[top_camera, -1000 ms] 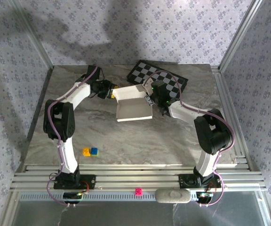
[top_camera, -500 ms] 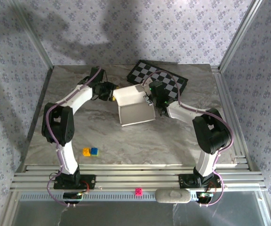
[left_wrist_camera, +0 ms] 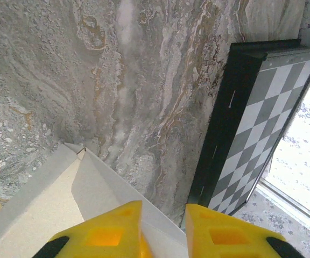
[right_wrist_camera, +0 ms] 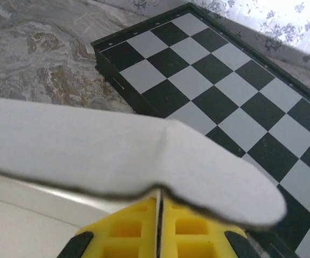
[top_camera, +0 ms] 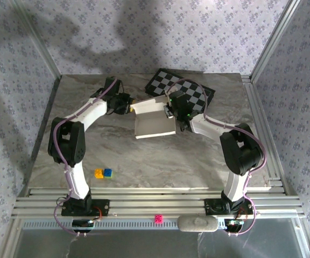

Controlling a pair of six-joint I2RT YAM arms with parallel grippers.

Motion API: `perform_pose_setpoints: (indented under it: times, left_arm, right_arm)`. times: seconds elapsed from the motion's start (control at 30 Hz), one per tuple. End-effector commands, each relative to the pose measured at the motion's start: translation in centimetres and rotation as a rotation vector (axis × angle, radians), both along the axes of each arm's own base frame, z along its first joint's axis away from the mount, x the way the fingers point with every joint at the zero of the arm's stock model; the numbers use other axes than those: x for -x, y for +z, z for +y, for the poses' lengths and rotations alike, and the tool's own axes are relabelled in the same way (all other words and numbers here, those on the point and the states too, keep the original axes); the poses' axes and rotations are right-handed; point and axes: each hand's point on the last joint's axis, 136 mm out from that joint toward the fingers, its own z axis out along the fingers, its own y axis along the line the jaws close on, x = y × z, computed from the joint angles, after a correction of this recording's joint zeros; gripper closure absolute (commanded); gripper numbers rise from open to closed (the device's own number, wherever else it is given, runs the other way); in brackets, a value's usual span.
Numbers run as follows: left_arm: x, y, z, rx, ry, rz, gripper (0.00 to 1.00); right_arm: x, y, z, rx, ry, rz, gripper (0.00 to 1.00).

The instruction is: Fold the paper box

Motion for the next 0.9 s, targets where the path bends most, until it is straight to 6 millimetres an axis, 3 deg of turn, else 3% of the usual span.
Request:
perform_pose_setpoints:
  times: [0.0,0.27,0.43,0.87]
  left_arm:
    - [1.6,4.3,-4.2,0.216,0.031,0.042,0.77]
    - [3.0,3.4,-4.2,0.202,0.012,0.056,0.78]
    - [3.3,3.5,-4.0,0.187,0.010,0.043,0.80]
    - [5.3,3.1,-4.9,0.129,-0.054,0.002,0.86]
  right_arm:
    - [1.7,-0.9,2.3,-0.132,0.047,0.076,0.97]
    - [1.9,-2.4,2.1,-0.180,0.043,0.109,0.95]
    - [2.3,-2.3,1.6,-0.216,0.009,0.138,0.93]
    - [4.9,-3.3,0.4,-0.279,-0.030,0.210,0.82]
